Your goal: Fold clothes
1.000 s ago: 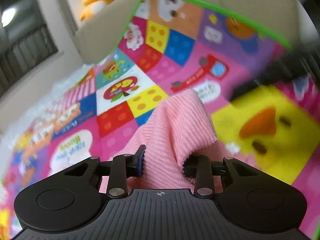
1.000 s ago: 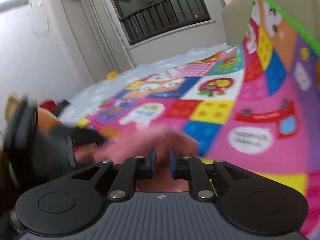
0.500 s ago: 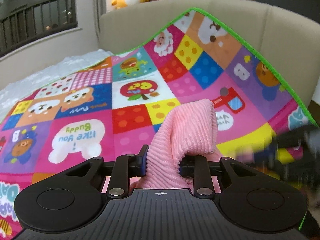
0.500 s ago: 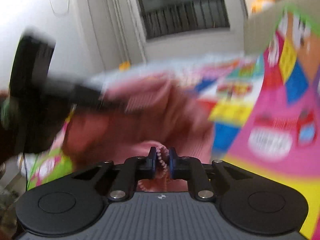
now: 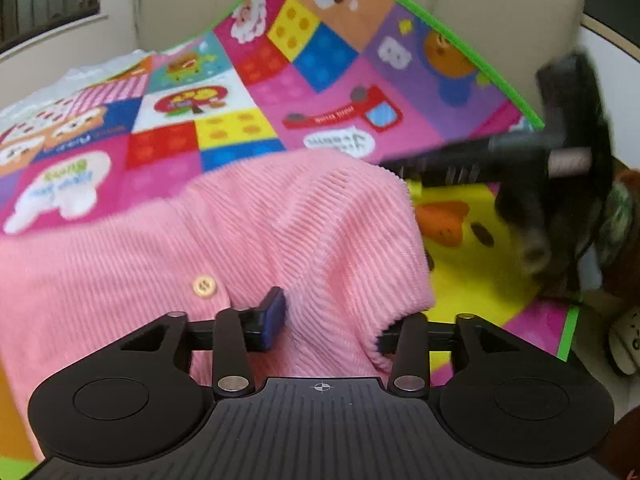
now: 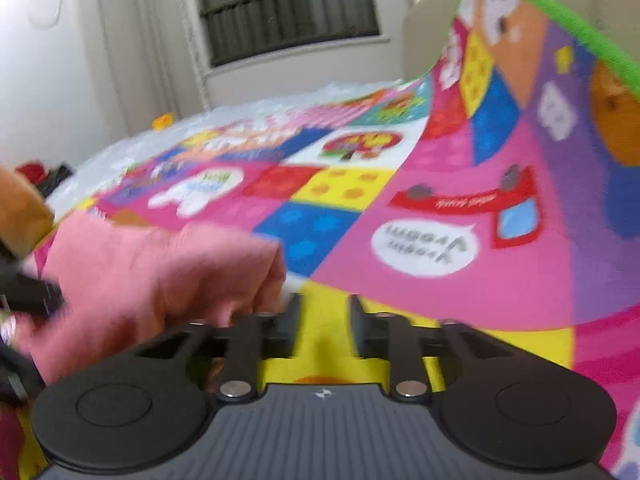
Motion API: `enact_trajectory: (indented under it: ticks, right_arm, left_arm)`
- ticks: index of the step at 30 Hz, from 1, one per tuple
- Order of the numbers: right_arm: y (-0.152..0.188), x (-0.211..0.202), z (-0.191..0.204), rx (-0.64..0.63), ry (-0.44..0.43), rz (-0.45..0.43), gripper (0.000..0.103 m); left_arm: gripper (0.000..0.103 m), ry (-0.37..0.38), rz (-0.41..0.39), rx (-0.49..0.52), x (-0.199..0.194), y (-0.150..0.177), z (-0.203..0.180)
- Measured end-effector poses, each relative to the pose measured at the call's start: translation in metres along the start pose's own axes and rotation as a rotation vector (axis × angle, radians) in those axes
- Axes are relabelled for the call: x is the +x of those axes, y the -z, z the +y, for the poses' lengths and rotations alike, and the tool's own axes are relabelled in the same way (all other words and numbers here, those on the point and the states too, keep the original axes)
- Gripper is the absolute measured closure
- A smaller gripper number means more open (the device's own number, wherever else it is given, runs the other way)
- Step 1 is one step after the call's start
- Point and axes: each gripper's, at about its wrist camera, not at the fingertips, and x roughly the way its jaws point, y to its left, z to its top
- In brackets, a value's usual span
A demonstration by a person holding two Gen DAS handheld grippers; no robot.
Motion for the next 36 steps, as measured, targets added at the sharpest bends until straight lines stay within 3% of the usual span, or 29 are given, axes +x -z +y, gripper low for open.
enact_trajectory:
  ticks: [2,5,8,11,15,17,20,22,27,31,34,36]
  right_arm:
    - [-0.006,-0.01,0.003,0.022,-0.016,-0.049,0.042]
    - [-0.013,-0.023,0.013,0.033,-0.07,-0.117,0.033]
    - [-0.013,-0.02,0.033,-0.019,-0.106,-0.134,0.02]
    - [-0.001,-0.007,0.051,-0.098,-0.062,-0.101,0.019]
    - [0.027,0.013,0.062,-0.161,0.04,-0.013,0.011]
    - [0.041,0.018,0.063,-0.144,0.064,0.012,0.006]
    - [0.046,0.016,0.062,-0.109,0.076,-0.002,0.0]
    - [0.045,0.016,0.062,-0.1,0.083,-0.003,0.0]
    - [0.04,0.009,0.058,-0.057,0.048,0.001,0.0]
    - [0.022,-0.014,0.049,0.027,-0.006,-0.108,0.0]
    - [0.013,-0.018,0.049,0.0,0.075,-0.171,0.0]
    - [0.017,-0.001,0.051,-0.079,0.183,-0.114,0.0]
  left_arm:
    - [0.042,0.014,-0.002,-0.002,-0.001,0.01,-0.006]
    - [0.027,0.036,-0.004,-0.005,-0.004,0.024,-0.015]
    - [0.023,0.057,-0.006,-0.008,-0.006,0.038,-0.024]
    - [0.018,0.046,-0.067,-0.047,-0.03,0.043,-0.018]
    - [0.01,-0.087,-0.217,-0.155,-0.074,0.044,0.015]
    - [0.01,-0.17,-0.256,-0.261,-0.084,0.05,0.041]
    - [0.01,-0.241,-0.247,-0.456,-0.082,0.064,0.082]
    - [0.011,-0.264,-0.226,-0.512,-0.073,0.072,0.097]
    - [0.009,-0.411,-0.154,-0.487,-0.058,0.087,0.112]
    - [0.009,-0.455,-0.139,-0.493,-0.061,0.095,0.126]
    - [0.012,-0.461,-0.147,-0.489,-0.067,0.091,0.128]
    - [0.013,-0.424,-0.189,-0.494,-0.074,0.084,0.127]
